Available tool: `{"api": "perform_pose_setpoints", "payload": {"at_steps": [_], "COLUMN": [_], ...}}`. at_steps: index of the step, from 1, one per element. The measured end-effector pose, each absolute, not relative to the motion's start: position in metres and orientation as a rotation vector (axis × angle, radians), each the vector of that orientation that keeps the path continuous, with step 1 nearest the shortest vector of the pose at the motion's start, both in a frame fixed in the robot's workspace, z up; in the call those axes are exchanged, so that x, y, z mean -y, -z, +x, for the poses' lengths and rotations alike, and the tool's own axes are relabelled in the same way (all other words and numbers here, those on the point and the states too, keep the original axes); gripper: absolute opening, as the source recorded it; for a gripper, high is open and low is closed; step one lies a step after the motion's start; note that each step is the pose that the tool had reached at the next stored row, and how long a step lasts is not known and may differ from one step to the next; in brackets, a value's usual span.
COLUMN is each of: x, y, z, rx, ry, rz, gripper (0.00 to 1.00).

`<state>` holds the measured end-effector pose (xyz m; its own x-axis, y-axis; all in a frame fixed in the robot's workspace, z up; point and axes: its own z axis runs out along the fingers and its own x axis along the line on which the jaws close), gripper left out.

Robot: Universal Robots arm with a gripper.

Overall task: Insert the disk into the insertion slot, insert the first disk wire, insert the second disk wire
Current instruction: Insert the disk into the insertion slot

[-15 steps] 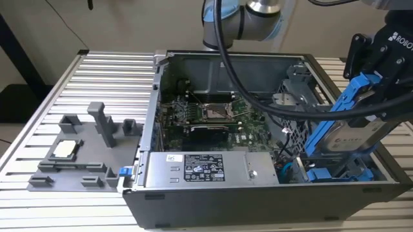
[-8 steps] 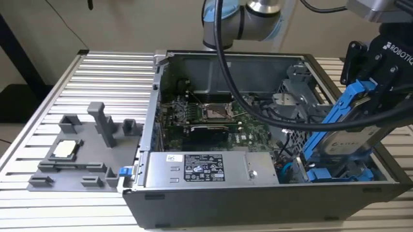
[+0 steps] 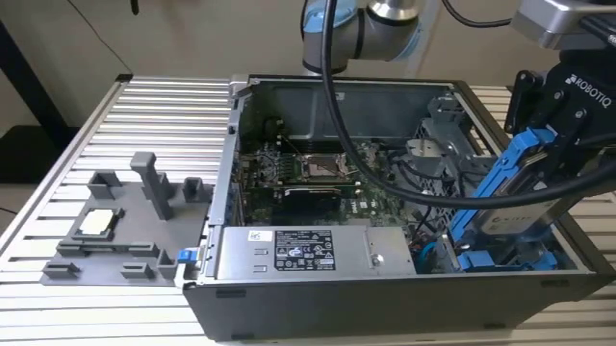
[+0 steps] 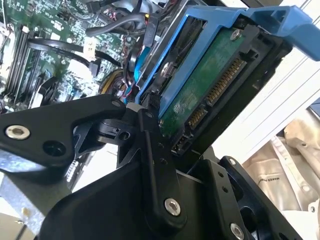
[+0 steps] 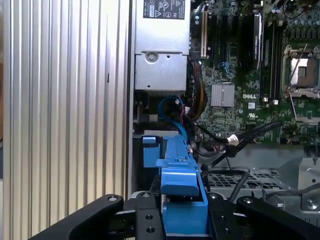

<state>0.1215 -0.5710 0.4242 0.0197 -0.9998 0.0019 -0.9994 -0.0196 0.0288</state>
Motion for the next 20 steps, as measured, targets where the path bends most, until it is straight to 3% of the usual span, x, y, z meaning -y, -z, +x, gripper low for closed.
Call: {"api": "perform_pose_setpoints", "payload": {"at_steps": [20], "x": [0.571], "y": [-0.403], "z": [0.127], "rx": [2.186], "ry": [0.034], "rz": [2.229], "gripper": [0.33]}}
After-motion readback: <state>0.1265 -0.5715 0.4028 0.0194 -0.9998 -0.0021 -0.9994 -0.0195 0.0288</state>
